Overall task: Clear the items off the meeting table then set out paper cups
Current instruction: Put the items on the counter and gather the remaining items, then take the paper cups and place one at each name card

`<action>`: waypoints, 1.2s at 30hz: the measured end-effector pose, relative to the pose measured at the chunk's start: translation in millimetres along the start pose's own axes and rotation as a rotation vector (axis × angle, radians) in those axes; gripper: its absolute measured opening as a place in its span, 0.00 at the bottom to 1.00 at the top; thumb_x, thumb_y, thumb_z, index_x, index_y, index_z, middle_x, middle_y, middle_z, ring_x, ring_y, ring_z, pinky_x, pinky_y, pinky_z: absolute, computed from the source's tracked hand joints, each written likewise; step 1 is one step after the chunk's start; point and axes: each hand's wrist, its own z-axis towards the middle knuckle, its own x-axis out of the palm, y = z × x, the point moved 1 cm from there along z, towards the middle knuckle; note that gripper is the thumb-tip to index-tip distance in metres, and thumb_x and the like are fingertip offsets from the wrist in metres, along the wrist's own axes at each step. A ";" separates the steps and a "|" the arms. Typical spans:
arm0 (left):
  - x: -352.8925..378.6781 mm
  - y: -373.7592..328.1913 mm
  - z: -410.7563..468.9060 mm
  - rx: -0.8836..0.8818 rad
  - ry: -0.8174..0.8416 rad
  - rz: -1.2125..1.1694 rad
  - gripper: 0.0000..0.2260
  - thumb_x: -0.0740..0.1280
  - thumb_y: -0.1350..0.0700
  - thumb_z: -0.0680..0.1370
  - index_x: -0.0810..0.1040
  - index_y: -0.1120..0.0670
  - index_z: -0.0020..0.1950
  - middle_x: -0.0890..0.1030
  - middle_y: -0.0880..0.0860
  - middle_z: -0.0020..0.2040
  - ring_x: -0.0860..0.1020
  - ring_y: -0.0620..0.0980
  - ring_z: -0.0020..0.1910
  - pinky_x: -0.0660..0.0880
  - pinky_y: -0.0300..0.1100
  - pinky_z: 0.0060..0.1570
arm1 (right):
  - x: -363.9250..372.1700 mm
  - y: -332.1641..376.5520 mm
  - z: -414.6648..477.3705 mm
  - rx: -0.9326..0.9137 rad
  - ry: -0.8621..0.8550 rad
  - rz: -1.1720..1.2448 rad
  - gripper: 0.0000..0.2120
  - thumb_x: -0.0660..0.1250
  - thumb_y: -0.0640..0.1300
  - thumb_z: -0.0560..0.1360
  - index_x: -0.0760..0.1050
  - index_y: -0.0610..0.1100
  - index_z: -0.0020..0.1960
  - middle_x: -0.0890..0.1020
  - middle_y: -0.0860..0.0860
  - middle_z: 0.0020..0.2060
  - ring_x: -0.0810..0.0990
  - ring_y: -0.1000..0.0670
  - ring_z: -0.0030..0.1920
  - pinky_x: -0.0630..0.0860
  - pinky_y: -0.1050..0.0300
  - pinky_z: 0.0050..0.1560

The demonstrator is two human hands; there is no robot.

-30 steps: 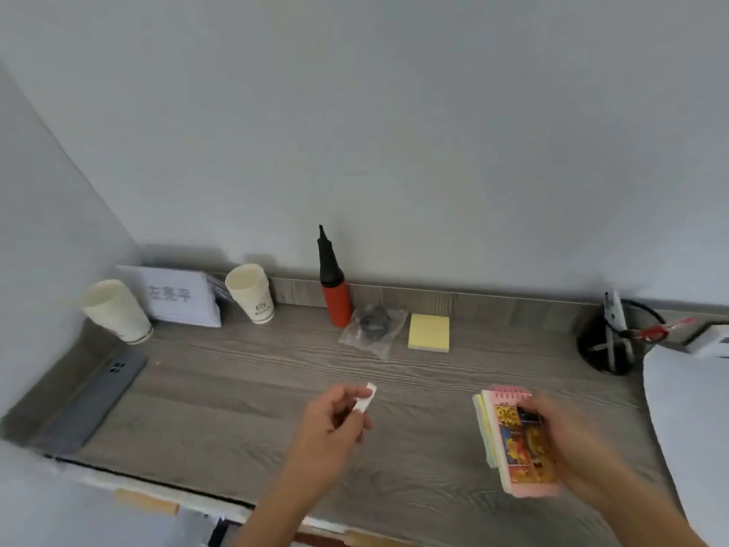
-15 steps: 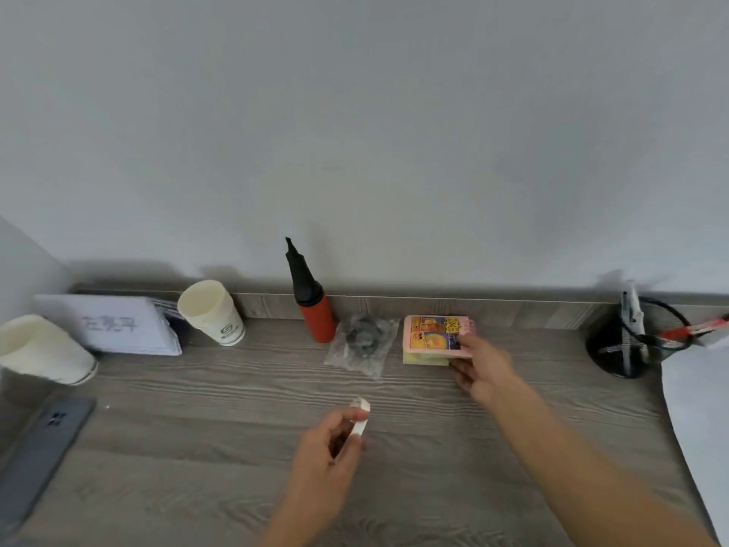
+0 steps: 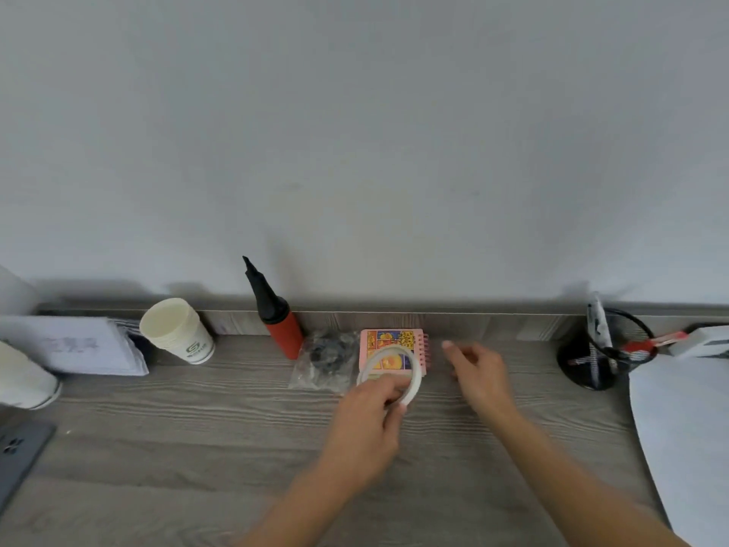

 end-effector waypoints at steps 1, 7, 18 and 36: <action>11.8 -8.6 11.9 0.069 0.018 0.041 0.12 0.66 0.60 0.76 0.79 0.53 0.59 0.84 0.49 0.52 0.79 0.47 0.51 0.73 0.40 0.54 | -13.9 -9.7 -4.5 -0.036 -0.029 -0.050 0.12 0.65 0.59 0.76 0.78 0.52 0.43 0.84 0.53 0.39 0.81 0.50 0.41 0.77 0.52 0.45; 98.3 -33.1 66.7 0.302 0.218 0.370 0.16 0.62 0.66 0.74 0.76 0.57 0.61 0.81 0.57 0.55 0.74 0.56 0.55 0.70 0.49 0.56 | -67.4 -87.9 -47.7 -0.283 -0.198 -0.623 0.12 0.73 0.43 0.72 0.81 0.42 0.55 0.81 0.42 0.57 0.78 0.40 0.59 0.74 0.44 0.60; 130.0 -8.9 86.6 0.358 0.295 0.587 0.15 0.61 0.64 0.74 0.78 0.59 0.59 0.77 0.56 0.55 0.72 0.55 0.58 0.71 0.48 0.58 | -68.2 -100.1 -55.4 -0.365 -0.206 -0.721 0.20 0.59 0.53 0.74 0.79 0.46 0.59 0.79 0.44 0.63 0.74 0.42 0.65 0.71 0.42 0.65; -95.5 151.9 -31.6 -0.529 -0.643 -0.218 0.11 0.70 0.61 0.74 0.75 0.56 0.55 0.79 0.54 0.47 0.78 0.55 0.46 0.77 0.53 0.50 | 100.4 18.0 -123.8 -0.841 0.139 -0.644 0.13 0.75 0.50 0.66 0.82 0.51 0.50 0.84 0.55 0.47 0.83 0.53 0.47 0.80 0.58 0.46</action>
